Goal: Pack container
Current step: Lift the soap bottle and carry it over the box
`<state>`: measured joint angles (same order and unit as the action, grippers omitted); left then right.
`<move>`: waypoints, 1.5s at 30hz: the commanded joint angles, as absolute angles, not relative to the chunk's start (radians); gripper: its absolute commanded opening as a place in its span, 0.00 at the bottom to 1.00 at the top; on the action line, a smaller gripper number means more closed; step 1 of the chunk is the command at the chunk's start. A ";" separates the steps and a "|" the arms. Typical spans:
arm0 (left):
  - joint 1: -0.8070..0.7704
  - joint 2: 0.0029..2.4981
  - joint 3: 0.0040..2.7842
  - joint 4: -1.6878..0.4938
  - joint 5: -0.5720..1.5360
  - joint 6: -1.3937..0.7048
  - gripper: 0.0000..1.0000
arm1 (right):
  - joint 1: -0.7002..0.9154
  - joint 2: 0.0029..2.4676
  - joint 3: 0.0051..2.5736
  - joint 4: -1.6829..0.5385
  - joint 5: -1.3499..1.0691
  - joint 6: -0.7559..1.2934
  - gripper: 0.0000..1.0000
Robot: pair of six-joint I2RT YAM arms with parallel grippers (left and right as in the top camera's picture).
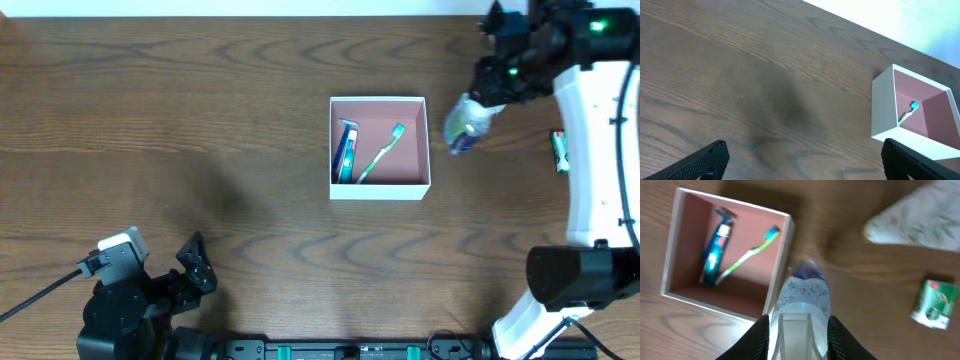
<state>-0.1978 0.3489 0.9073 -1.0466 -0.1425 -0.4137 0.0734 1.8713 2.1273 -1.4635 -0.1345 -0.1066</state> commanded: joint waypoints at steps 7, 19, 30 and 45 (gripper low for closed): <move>-0.194 0.345 0.907 -1.046 -0.159 -0.404 0.98 | 0.237 1.859 2.154 -1.346 -0.157 0.019 0.18; -0.194 0.345 0.907 -1.046 -0.159 -0.404 0.98 | 0.309 1.951 2.150 -1.292 -0.120 0.056 0.23; -0.194 0.345 0.907 -1.046 -0.159 -0.404 0.98 | 0.310 2.082 2.151 -1.256 -0.101 0.067 0.24; -0.194 0.345 0.907 -1.046 -0.159 -0.404 0.98 | 0.310 2.115 2.150 -1.253 0.017 0.142 0.24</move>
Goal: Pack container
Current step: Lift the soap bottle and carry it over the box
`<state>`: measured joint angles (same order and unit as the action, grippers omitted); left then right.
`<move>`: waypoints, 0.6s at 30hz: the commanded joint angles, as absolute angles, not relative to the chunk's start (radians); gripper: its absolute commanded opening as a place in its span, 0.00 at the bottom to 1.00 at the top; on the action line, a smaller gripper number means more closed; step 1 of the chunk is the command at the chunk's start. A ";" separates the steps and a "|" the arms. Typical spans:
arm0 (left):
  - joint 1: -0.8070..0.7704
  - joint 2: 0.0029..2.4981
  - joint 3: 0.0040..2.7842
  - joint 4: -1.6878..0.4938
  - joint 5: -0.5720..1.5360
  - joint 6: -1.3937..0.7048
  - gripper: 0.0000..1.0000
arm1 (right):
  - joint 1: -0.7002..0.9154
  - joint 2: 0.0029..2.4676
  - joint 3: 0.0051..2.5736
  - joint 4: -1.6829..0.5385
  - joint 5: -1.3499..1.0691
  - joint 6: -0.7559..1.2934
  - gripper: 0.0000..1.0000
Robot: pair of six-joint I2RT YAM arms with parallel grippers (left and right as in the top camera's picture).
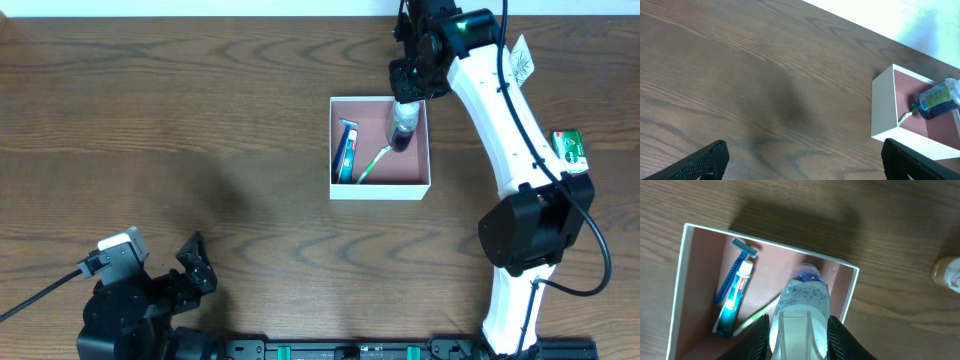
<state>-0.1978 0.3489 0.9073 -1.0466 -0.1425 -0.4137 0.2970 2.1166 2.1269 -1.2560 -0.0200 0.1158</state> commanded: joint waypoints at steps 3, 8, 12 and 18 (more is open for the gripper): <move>-0.194 0.345 0.907 -1.046 -0.159 -0.404 0.98 | 0.310 2.115 2.150 -1.256 0.019 0.142 0.25; -0.194 0.345 0.907 -1.046 -0.159 -0.404 0.98 | 0.310 2.126 2.150 -1.254 0.043 0.142 0.26; -0.194 0.345 0.907 -1.046 -0.159 -0.404 0.98 | 0.308 2.135 2.149 -1.260 0.064 0.142 0.26; -0.194 0.345 0.907 -1.046 -0.159 -0.404 0.98 | 0.307 2.140 2.148 -1.253 0.067 0.141 0.28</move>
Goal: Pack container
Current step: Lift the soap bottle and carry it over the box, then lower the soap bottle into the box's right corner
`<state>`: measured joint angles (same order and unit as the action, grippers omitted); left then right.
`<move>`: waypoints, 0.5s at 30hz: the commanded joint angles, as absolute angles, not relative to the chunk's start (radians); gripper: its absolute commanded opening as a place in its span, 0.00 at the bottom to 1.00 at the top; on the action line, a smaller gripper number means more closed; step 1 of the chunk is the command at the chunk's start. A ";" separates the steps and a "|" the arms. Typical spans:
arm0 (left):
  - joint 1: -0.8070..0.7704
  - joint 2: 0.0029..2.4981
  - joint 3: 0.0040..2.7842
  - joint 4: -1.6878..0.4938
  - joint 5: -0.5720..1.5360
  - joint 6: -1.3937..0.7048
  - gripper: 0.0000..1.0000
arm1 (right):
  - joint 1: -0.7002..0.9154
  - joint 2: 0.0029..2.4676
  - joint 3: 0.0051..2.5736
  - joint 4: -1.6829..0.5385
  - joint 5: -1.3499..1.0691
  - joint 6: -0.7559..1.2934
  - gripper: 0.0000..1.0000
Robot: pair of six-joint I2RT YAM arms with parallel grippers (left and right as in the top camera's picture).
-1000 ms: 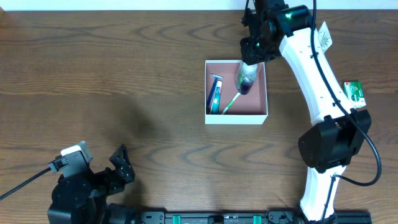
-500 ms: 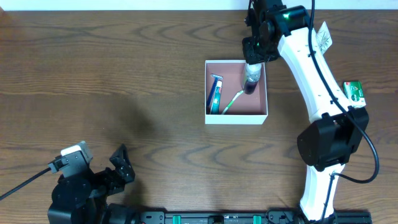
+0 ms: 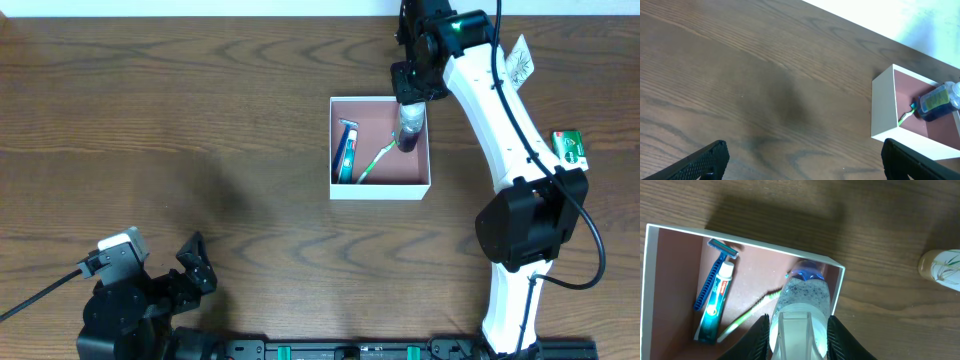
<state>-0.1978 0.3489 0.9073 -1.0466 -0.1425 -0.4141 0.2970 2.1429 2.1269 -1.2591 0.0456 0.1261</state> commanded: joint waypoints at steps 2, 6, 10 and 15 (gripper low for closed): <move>-0.194 0.345 0.907 -1.046 -0.159 -0.404 0.98 | 0.306 2.140 2.147 -1.250 0.073 0.141 0.28; -0.194 0.345 0.907 -1.046 -0.159 -0.404 0.98 | 0.305 2.142 2.146 -1.244 0.075 0.141 0.29; -0.194 0.345 0.907 -1.046 -0.159 -0.404 0.98 | 0.301 2.148 2.144 -1.245 0.075 0.142 0.30; -0.194 0.345 0.907 -1.046 -0.159 -0.404 0.98 | 0.299 2.162 2.144 -1.245 0.075 0.142 0.31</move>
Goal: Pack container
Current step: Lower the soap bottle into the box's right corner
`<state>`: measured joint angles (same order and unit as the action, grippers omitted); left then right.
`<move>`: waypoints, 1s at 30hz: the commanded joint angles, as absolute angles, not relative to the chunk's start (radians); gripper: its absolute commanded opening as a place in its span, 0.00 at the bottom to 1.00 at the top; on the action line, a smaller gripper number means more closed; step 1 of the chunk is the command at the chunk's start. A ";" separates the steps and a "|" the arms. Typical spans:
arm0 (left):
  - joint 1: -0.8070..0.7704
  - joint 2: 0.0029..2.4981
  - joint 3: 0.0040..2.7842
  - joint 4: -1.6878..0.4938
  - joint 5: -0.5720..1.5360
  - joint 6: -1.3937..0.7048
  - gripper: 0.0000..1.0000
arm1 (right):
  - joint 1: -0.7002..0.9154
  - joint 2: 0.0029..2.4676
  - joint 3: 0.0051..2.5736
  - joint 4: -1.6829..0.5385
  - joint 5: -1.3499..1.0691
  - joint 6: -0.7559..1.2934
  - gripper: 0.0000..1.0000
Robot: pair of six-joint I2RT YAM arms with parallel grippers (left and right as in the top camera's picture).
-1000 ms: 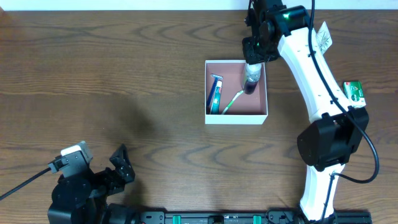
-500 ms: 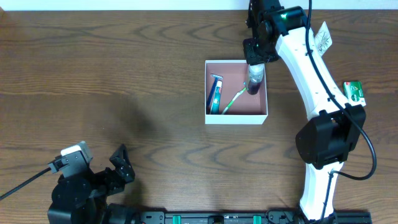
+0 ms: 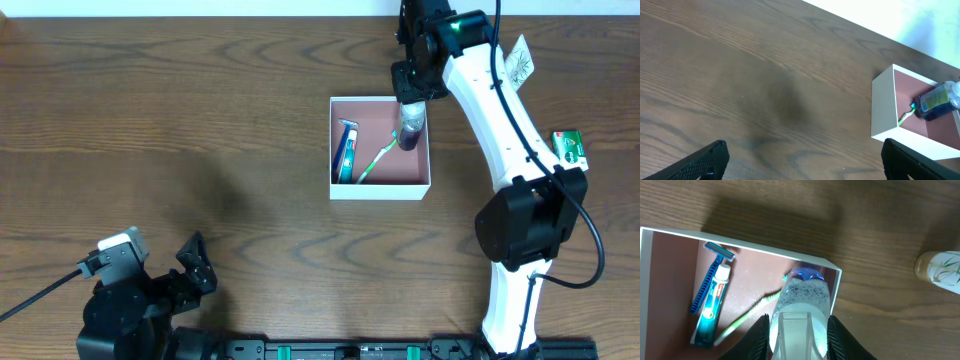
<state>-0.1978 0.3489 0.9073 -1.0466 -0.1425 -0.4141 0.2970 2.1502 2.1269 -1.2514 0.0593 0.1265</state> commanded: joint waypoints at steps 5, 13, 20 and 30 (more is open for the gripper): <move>-0.194 0.345 0.907 -1.046 -0.159 -0.404 0.98 | 0.299 2.168 2.144 -1.245 0.075 0.142 0.36; -0.194 0.345 0.907 -1.046 -0.159 -0.404 0.98 | 0.288 2.168 2.144 -1.245 0.075 0.142 0.48; -0.194 0.345 0.907 -1.046 -0.159 -0.404 0.98 | 0.282 2.168 2.144 -1.246 0.075 0.142 0.52; -0.194 0.345 0.907 -1.046 -0.159 -0.404 0.98 | 0.271 2.167 2.144 -1.264 0.075 0.141 0.52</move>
